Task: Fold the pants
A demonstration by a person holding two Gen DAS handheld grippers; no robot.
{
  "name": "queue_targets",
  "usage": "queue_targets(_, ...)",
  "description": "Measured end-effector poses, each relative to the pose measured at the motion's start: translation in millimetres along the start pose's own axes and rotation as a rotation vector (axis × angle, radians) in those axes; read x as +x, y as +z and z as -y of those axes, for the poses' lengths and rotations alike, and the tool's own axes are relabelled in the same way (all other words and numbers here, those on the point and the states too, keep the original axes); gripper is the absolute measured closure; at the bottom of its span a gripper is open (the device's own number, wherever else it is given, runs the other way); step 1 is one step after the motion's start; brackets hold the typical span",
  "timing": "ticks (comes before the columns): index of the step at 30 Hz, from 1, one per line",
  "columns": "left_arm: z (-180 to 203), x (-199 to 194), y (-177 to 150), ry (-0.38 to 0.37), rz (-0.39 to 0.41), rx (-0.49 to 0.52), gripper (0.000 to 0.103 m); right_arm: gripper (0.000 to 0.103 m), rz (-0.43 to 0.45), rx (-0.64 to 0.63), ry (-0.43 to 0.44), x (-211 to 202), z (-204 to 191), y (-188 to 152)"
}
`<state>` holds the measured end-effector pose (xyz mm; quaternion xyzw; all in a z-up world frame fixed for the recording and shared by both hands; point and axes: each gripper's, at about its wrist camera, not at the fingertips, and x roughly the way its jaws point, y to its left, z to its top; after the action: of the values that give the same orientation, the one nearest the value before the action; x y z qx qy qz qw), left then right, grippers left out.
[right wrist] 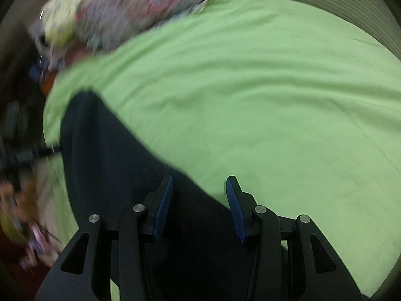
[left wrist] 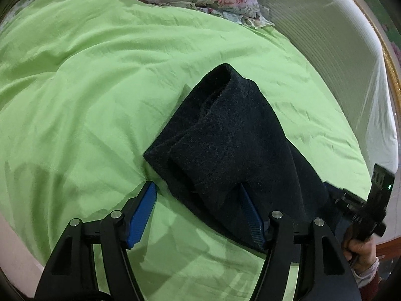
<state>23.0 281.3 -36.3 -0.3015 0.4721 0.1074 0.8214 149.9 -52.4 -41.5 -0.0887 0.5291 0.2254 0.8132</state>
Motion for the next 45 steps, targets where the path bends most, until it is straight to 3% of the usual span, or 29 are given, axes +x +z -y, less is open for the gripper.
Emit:
queue_targets(7, 10, 8, 10, 0.014, 0.043, 0.003, 0.037, 0.059, -0.067, -0.032, 0.036, 13, -1, 11)
queue_targets(8, 12, 9, 11, 0.022, 0.052, 0.002, 0.043, 0.060, -0.079, -0.040, 0.037, 15, -2, 13)
queue_targets(10, 15, 11, 12, 0.029, 0.067, 0.008, 0.060, 0.078, -0.096, -0.049, 0.064, 13, -5, 11)
queue_targets(11, 16, 12, 12, 0.013, 0.069, 0.015, 0.070, 0.080, -0.096, -0.070, 0.062, 11, -9, 9)
queue_targets(15, 22, -7, 10, -0.038, 0.124, 0.044, 0.084, 0.094, -0.055, -0.160, -0.031, -8, -35, 5)
queue_targets(18, 24, -43, 7, -0.107, 0.212, 0.060, 0.085, 0.095, 0.052, -0.174, -0.105, -40, -44, 7)
queue_targets(21, 21, -63, 2, -0.163, 0.251, 0.073, 0.085, 0.095, 0.149, -0.170, -0.209, -62, -48, 9)
queue_targets(23, 19, -67, 0, -0.176, 0.262, 0.090, 0.085, 0.096, 0.188, -0.120, -0.215, -65, -45, 10)
queue_targets(32, -2, -14, 0, -0.093, 0.181, 0.106, 0.084, 0.096, 0.155, -0.091, -0.334, -11, -51, 10)
queue_targets(35, -7, -5, -2, -0.055, 0.152, 0.109, 0.078, 0.090, 0.144, -0.031, -0.333, -5, -45, 9)
queue_targets(40, -7, -33, -5, -0.001, 0.207, 0.126, 0.060, 0.055, 0.183, 0.062, -0.291, -26, -39, -4)
queue_targets(42, -4, -52, -5, 0.036, 0.269, 0.148, 0.053, 0.050, 0.213, 0.104, -0.266, -41, -35, -14)
queue_targets(45, 3, -73, -4, 0.018, 0.313, 0.152, 0.047, 0.047, 0.251, 0.163, -0.260, -62, -29, -32)
